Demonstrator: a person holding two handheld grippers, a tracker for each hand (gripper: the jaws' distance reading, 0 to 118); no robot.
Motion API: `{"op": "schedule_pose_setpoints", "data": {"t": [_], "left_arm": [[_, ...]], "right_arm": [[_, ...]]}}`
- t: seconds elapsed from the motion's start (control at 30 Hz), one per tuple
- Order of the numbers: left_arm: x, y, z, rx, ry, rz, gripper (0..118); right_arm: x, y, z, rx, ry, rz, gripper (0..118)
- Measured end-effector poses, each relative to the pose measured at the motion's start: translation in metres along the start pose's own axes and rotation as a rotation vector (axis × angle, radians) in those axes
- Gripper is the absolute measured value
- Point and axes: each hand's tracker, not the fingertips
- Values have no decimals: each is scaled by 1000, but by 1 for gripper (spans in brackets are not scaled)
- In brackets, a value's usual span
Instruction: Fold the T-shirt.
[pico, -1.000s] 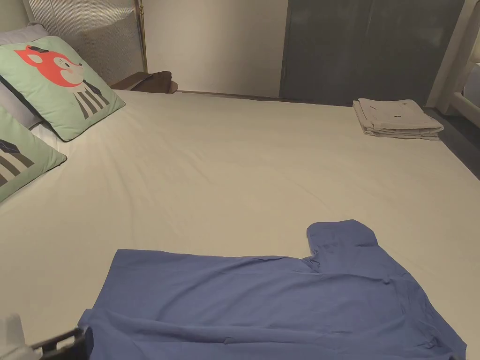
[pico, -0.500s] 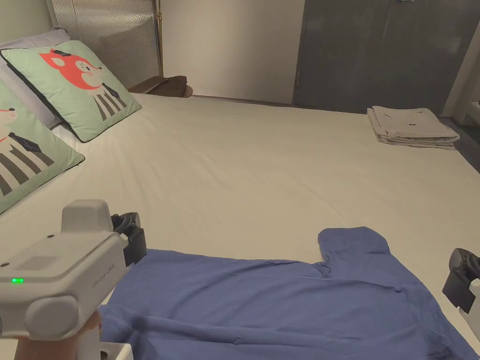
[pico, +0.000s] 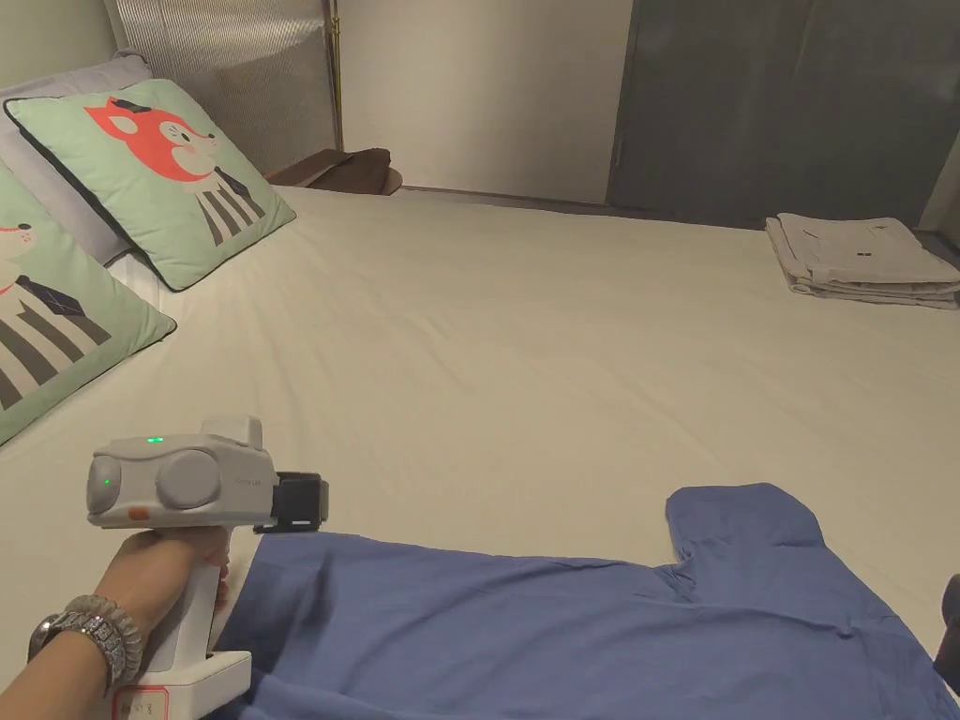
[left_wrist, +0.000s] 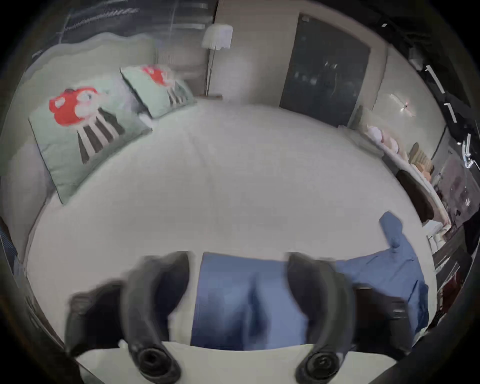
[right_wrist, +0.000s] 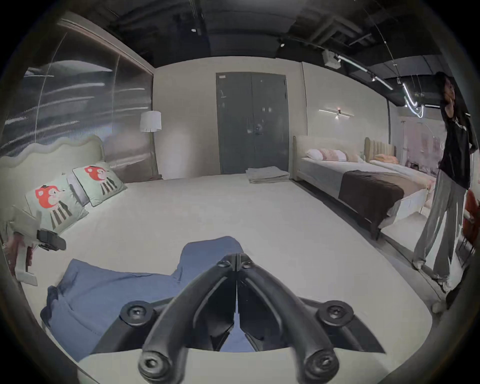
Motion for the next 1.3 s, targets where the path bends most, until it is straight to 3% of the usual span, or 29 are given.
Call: {"op": "schedule_pose_setpoints", "data": {"t": [0.03,0.17,0.27,0.33,0.37,0.43,0.47,0.5,0.53,0.57,0.63,0.77,0.87,0.97,1.03,1.07,1.13,1.17,1.23,1.3], "left_arm": [[-1,-2,-13,-45,20,-4,101],[-7,-9,-49,-120,45,37,101],[-5,-15,-61,-128,51,45,78],[-1,-17,-58,-108,66,40,74],[1,-17,-55,-99,67,34,65],[5,-18,-47,-71,74,20,29],[8,-19,-43,-58,72,17,14],[10,-19,-40,-55,68,15,6],[13,-20,-36,-51,65,3,6],[12,-20,-33,-41,60,-8,4],[15,-21,-25,-16,43,-19,4],[18,-19,-11,14,30,-30,4],[18,-18,-4,20,24,-32,4],[15,-17,-1,24,20,-21,4],[13,-17,0,21,21,-16,4],[12,-17,1,21,22,-16,4],[10,-16,1,20,26,-17,4],[9,-15,2,19,24,-17,4],[8,-14,6,19,20,-16,4],[5,-14,14,23,15,-12,4]], "right_arm": [[1,-2,-4,-13,2,0,0],[4,-13,-21,-57,-6,6,0],[4,-16,-29,-82,-9,18,0],[5,-17,-35,-97,-8,22,0],[6,-18,-38,-103,-8,23,0],[10,-20,-49,-120,-6,21,6],[12,-19,-56,-136,-6,19,25],[13,-17,-61,-150,-9,18,69],[13,-13,-71,-185,-4,13,98],[16,-10,-85,-251,-2,8,109],[23,-9,-109,-256,-22,0,107],[39,-14,-174,-476,-29,14,106],[47,-20,-205,-625,-27,-32,101],[45,-25,-216,-697,-42,-27,96],[41,-24,-215,-701,-37,8,77],[40,-21,-212,-681,-33,25,74],[41,-13,-203,-669,14,46,20],[41,-9,-197,-661,2,81,5],[42,2,-183,-632,97,80,4],[46,13,-166,-616,81,90,4]]}}
